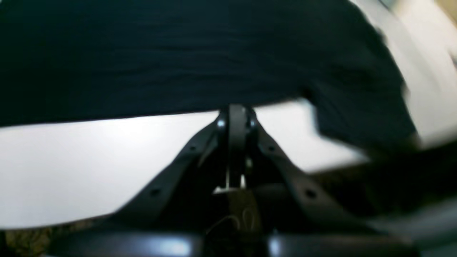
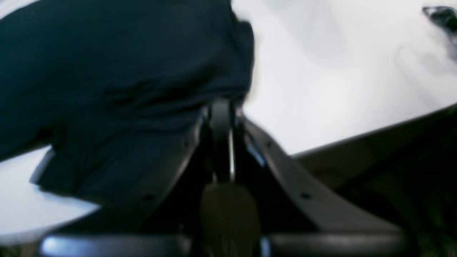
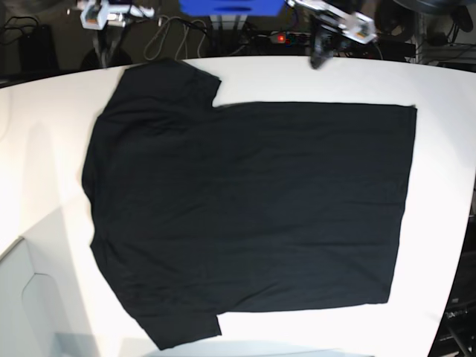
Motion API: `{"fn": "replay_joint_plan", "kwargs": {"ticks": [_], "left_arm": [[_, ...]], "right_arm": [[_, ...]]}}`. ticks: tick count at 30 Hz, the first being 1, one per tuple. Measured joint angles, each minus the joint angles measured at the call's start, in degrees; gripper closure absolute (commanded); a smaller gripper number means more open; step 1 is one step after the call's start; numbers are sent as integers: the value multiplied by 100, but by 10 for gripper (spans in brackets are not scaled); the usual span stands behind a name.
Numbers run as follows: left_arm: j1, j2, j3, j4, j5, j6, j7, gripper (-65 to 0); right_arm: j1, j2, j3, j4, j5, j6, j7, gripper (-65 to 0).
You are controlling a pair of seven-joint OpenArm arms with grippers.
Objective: Fold the T-shirt properly
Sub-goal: 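Move the right gripper down to the shirt's shoulder corner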
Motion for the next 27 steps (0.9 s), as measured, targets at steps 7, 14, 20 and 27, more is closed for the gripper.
{"fn": "replay_joint_plan", "kwargs": {"ticks": [7,14,20,27], "left_arm": [[-37,-308,-264,-35,-1644,-17,636,0],[-50,-267,-608,-28,-1930,-24,699,0],[-240,-282,-721,-35,-1969,-11,695,0],[-402,-267,-704,-201,-1971,-20,697,0]], "right_arm": [[487,-2,-37,785,-2,2,-1377,0],[1064,15,-11,896,1508,15,-2184,0],[1620,999,11,896,3759,11,-2739,-89],[2159,1779,42,885,5796,15,-2736,-191]]}}
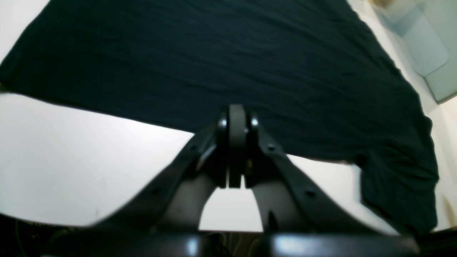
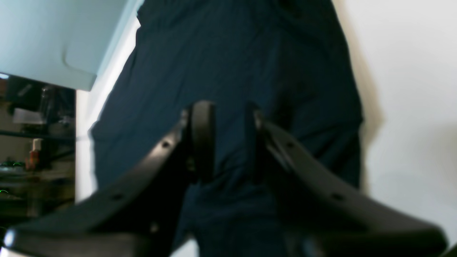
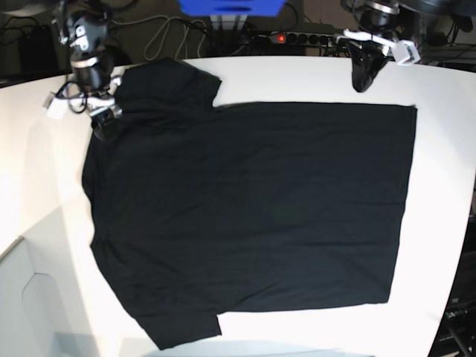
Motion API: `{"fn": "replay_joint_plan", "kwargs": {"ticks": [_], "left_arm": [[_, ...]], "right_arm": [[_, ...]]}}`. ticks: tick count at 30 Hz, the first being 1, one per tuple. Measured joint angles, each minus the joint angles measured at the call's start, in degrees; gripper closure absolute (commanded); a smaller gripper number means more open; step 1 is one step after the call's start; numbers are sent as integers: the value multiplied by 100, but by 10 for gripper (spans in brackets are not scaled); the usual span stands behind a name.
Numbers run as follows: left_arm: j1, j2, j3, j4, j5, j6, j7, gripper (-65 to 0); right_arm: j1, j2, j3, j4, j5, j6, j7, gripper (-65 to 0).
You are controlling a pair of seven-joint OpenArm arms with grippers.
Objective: Fold the T-shirt properly
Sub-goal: 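Move the right gripper down to the shirt's shoulder corner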
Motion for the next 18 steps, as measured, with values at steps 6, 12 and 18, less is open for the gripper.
{"fn": "replay_joint_plan", "kwargs": {"ticks": [6,12,18], "left_arm": [[-46,7,0,-205,2,-2,4,0],[-105,157,-22,-203,4,-4,4,0],[-92,157,-22,-203,2,0,0,0]], "right_arm": [[245,236,-15,-125,374,4,13,-200],[431,286,160,-914,855,273,7,-200],[612,494,262,-1720,975,942,-339,-200]]}}
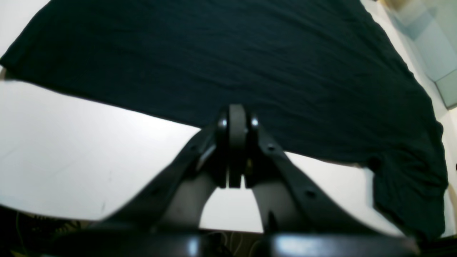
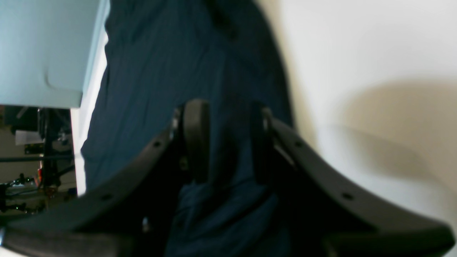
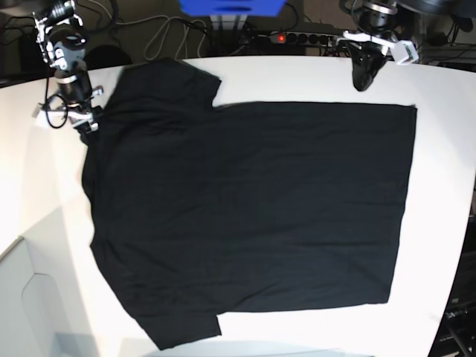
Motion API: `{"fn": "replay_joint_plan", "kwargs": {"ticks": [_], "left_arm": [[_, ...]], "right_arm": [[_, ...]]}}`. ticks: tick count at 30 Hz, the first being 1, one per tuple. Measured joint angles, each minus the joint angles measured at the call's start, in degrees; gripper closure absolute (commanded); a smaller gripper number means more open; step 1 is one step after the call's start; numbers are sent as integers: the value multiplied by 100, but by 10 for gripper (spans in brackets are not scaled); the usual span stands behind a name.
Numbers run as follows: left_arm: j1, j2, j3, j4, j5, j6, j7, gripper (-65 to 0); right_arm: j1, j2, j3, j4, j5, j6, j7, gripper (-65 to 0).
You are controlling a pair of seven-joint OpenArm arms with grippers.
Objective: Fold the T-shirt properly
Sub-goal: 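Move the right gripper down to the shirt's shoulder corner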
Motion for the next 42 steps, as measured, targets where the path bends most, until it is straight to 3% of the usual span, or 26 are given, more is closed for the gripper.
{"fn": "replay_joint_plan", "kwargs": {"ticks": [4,9,14,20,29,42], "left_arm": [[0,4,0,0,0,0,0,0],[0,7,0,0,0,4,-2,0],[2,22,-2,0,0,17,-2,0],[4,118,-2,0,-2,20,15,0],[0,116,-4,0,0,17,-2,0],[44,120,-4,0,0,20,2,0]], "right_arm": [[11,-122,623,-444,2,396,-575,-198],[17,-321,1556,-1040,-2,437,-1320,-197],[177,-560,1862,-1163,0,490,-2074,-196],[175,-951,1878,-1147,87,616,-2153,-195],[238,-938,1617,-1145,70,614,-2356,-195],[573,-841,850,-1123,-247,610,-2166,-195]]}}
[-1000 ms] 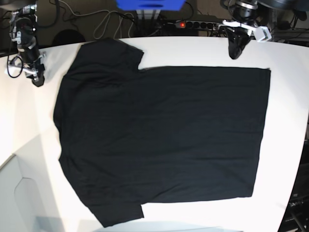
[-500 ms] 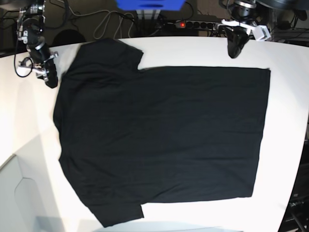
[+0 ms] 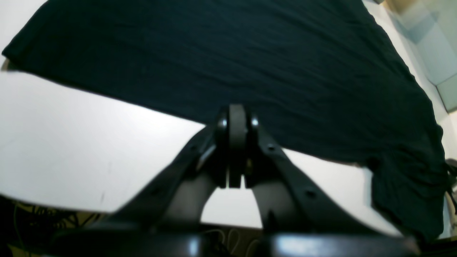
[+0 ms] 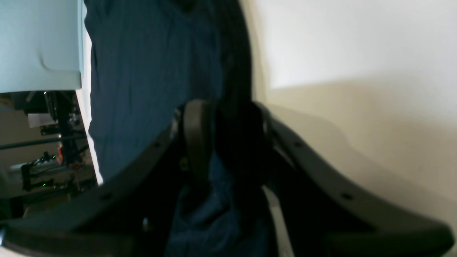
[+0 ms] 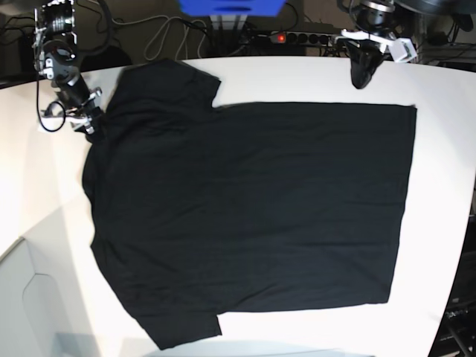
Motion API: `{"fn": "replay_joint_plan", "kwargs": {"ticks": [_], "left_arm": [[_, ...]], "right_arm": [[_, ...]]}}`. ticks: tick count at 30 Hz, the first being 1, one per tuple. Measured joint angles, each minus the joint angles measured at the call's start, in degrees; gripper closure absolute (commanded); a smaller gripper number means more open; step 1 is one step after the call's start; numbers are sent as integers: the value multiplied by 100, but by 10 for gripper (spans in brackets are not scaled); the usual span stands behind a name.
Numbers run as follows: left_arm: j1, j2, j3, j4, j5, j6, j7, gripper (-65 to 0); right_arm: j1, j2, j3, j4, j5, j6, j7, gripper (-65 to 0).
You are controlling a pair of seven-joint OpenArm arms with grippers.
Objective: Fold the T-shirt properly
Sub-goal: 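Move the right gripper down to the shirt's shoulder corner, then move the left gripper down to the other shoulder corner of the shirt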
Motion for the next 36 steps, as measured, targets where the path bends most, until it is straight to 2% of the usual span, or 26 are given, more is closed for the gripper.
{"fn": "replay_joint_plan", "kwargs": {"ticks": [7,11,13,14,17,19,21,25,28,30,31,33,34,36], "left_arm": [[26,22,-160,39,2,-2,39,0],[55,269,-675,177,2,0,149,-1],[66,356,-1014,313,4,0,662,-1],[50,444,-1226,369,-17,-17,841,-1],[-68,706,-1888,570,-564,-26,1707,-8],[-251,774,-2404,605,-1045,-50,2498,-45],[-474,782,-3049,605,-1587,-57,3296,-116],[-1239,776,-4555,116,-2450,-114,5510,-254],[-2044,741,-5606,-765,-2590,-94,7058,-292],[-2603,619,-6087,-1499,-2498,-203,8212,-295],[-2870,496,-6262,-1963,-2275,-302,8603,-294],[-3281,293,-6452,-2706,-1971,-822,9047,-294],[-3418,227,-6467,-2975,-1840,-1097,9009,-294],[-3558,170,-6459,-3198,-1620,-1316,8977,-294]], "right_arm": [[-15,0,-22,0,0,0,35,-177],[-13,15,-48,0,-92,-4,-4,-50],[-15,17,-48,2,-90,-13,-17,0],[0,28,-48,4,-94,-15,-94,0],[48,68,-44,-35,-129,-42,-404,0],[98,79,-44,-39,-129,-85,-514,0],[101,81,-44,-39,-131,-87,-525,0],[114,79,-44,-46,-175,-87,-527,0],[116,79,-44,-46,-175,-87,-527,0],[116,81,-44,-46,-177,-96,-525,0],[116,81,-46,-46,-175,-101,-531,0],[118,81,-46,-48,-177,-103,-525,0],[118,79,-46,-55,-177,-103,-520,0],[127,79,-46,-57,-184,-103,-514,0]]}}
